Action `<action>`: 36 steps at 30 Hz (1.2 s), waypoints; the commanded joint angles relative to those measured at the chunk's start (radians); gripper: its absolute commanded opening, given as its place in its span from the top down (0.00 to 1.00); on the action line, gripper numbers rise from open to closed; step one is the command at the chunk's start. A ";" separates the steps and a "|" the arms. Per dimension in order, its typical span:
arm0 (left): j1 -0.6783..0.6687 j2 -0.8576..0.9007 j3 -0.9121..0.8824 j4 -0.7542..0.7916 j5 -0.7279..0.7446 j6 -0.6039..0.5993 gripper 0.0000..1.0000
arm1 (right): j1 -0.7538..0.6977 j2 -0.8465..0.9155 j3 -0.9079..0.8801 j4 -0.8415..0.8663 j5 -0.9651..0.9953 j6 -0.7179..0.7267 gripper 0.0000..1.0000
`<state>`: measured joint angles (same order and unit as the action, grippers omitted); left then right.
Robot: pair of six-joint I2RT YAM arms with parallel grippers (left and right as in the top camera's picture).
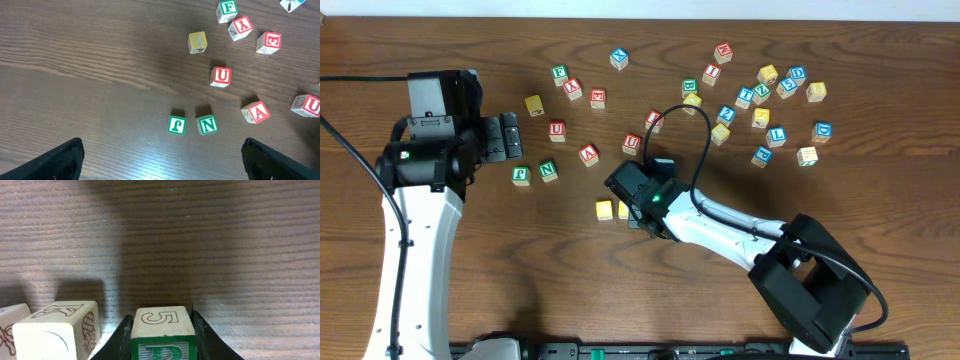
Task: Spell out CORL
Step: 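Lower the R block beside the K block and open the right gripper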
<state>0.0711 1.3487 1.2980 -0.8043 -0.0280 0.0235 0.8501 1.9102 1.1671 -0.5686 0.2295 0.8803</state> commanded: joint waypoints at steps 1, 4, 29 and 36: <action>0.003 0.005 0.004 0.000 0.006 0.006 0.01 | 0.000 0.008 -0.006 0.012 0.035 -0.018 0.98; 0.003 0.005 0.004 0.001 0.006 0.006 0.01 | 0.000 0.019 -0.006 0.028 0.042 -0.031 0.98; 0.003 0.005 0.004 0.001 0.006 0.006 0.01 | -0.001 0.026 -0.006 0.034 0.041 -0.032 0.73; 0.003 0.005 0.004 0.000 0.006 0.006 0.01 | -0.001 0.026 -0.006 0.034 0.041 -0.032 0.69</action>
<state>0.0711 1.3487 1.2980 -0.8043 -0.0280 0.0235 0.8501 1.9224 1.1671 -0.5339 0.2447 0.8516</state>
